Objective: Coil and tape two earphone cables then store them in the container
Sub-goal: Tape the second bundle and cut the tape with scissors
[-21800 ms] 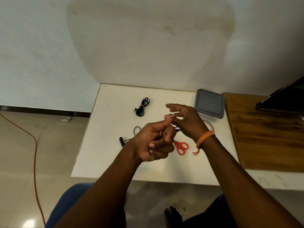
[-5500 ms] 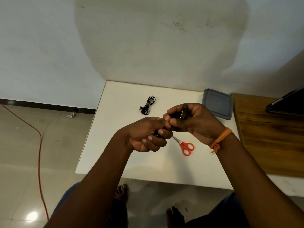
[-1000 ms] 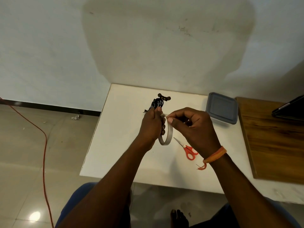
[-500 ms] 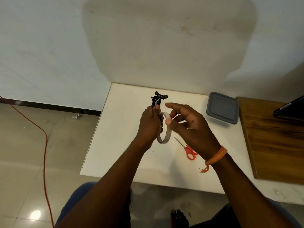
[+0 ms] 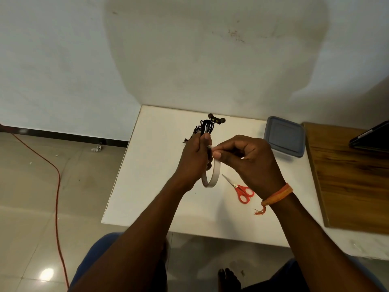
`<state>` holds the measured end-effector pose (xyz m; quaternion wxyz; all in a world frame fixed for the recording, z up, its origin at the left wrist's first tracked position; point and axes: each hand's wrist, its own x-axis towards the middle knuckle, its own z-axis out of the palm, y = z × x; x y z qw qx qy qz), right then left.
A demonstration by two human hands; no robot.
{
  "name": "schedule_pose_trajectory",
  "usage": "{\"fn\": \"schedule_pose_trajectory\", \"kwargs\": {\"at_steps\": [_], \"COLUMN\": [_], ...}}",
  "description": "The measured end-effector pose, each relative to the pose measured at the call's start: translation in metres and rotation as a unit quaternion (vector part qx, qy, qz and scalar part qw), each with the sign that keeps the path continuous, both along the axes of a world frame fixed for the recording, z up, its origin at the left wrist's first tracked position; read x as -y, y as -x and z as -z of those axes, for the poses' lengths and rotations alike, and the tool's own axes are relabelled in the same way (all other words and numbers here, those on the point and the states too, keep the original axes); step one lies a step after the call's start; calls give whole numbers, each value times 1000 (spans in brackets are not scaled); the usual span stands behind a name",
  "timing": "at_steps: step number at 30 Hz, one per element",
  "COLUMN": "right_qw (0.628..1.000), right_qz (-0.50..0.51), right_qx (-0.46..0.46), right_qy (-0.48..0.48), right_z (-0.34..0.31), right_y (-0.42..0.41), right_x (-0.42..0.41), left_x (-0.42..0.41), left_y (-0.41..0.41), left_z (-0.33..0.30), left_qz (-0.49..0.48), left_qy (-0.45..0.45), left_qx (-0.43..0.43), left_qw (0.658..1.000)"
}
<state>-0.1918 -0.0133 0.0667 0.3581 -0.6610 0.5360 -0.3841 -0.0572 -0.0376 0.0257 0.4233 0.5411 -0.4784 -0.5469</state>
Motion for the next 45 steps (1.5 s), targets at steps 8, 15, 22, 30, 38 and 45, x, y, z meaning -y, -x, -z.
{"fn": "schedule_pose_trajectory", "kwargs": {"at_steps": [8, 15, 22, 30, 38, 45], "right_qw": [999, 934, 938, 924, 912, 893], "right_qz": [33, 32, -30, -11, -6, 9], "right_qx": [14, 306, 286, 301, 306, 321], "right_qy": [-25, -184, -193, -235, -273, -314], "right_z": [1, -15, -15, -13, -7, -7], "right_y": [-9, -22, -29, -25, -21, -18], "right_x": [-1, -9, -13, -9, -6, -2], "left_x": [1, 2, 7, 6, 2, -1], "left_y": [3, -2, -6, -1, 0, 1], "left_z": [4, -2, -6, -10, -9, -8], "left_qz": [-9, -66, -131, -152, -122, -75], "left_qy": [-6, 5, 47, 130, 182, 211], "left_qx": [-6, -92, -37, 47, 128, 161], "left_qw": [1000, 994, 990, 979, 967, 961]}}
